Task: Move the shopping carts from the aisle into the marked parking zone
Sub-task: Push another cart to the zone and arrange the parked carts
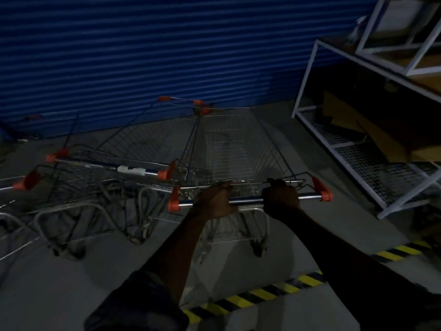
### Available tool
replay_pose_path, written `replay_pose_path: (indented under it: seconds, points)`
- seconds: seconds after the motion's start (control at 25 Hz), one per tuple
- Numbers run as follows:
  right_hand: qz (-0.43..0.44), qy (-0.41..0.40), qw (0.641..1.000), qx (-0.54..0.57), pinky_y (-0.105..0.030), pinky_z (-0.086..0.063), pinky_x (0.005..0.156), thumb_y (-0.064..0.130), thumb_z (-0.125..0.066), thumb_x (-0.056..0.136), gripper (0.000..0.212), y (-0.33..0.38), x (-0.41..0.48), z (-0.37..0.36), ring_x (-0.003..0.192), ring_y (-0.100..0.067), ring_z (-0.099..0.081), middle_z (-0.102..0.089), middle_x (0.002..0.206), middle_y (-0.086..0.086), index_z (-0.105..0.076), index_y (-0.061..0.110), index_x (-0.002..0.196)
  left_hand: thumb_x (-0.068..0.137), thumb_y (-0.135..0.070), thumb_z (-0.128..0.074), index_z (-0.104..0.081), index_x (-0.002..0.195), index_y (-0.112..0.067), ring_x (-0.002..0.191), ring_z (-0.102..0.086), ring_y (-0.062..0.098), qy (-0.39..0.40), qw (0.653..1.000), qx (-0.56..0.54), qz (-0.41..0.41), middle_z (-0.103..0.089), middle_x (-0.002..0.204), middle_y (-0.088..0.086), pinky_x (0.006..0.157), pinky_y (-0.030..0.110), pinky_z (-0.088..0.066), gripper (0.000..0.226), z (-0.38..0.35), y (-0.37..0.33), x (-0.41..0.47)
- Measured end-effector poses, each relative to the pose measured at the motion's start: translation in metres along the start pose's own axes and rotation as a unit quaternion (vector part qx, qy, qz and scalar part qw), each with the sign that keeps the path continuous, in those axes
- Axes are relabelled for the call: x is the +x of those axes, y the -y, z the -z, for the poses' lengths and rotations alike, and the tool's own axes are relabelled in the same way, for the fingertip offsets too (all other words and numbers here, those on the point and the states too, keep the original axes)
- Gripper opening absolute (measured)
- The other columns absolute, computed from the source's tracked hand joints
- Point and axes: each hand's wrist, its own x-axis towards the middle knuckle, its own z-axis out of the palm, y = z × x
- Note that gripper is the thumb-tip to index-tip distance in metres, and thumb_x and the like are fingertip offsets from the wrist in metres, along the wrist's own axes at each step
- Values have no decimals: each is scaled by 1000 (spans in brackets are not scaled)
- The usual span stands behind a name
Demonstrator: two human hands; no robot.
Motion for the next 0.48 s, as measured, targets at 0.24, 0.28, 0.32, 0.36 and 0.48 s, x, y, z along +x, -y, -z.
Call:
replay_pose_path:
  seconds: [0.24, 0.28, 0.32, 0.36, 0.48]
  points:
    - [14, -15, 1000, -7, -44, -44, 105, 31, -61, 82, 33, -17, 18, -8, 137, -30, -44, -45, 156, 0, -73, 25, 112, 81, -60, -62, -42, 152, -18, 144, -38, 24, 34, 998, 5, 52, -38, 160, 1, 114, 44, -39, 85, -6, -13, 17]
    - [15, -18, 1000, -8, -44, -44, 104, 31, -62, 82, 33, -19, 21, -7, 137, -30, -44, -46, 155, 0, -73, 25, 112, 81, -61, -61, -41, 152, -19, 145, -37, 23, 34, 998, 17, 48, -36, 161, -1, 114, 44, -40, 85, -8, -13, 20]
    - [17, -23, 1000, -8, -44, -43, 104, 31, -62, 81, 33, -21, 24, -7, 136, -30, -44, -47, 154, 1, -73, 25, 112, 82, -60, -62, -42, 152, -19, 146, -36, 22, 27, 998, 28, 47, -35, 162, -2, 113, 43, -41, 83, -8, -14, 23]
    - [17, -25, 1000, -7, -44, -43, 104, 30, -62, 81, 33, -24, 27, -7, 137, -30, -44, -47, 153, 1, -73, 25, 112, 83, -58, -64, -42, 152, -20, 146, -36, 21, 17, 998, 35, 48, -34, 163, -3, 113, 42, -41, 82, -9, -14, 27]
    - [21, -32, 999, -13, -43, -42, 102, 28, -61, 82, 33, -32, 37, -8, 137, -30, -45, -48, 153, 1, -74, 24, 112, 84, -59, -63, -41, 153, -20, 147, -35, 20, 9, 998, 44, 49, -31, 164, -4, 114, 41, -40, 82, -10, -16, 36]
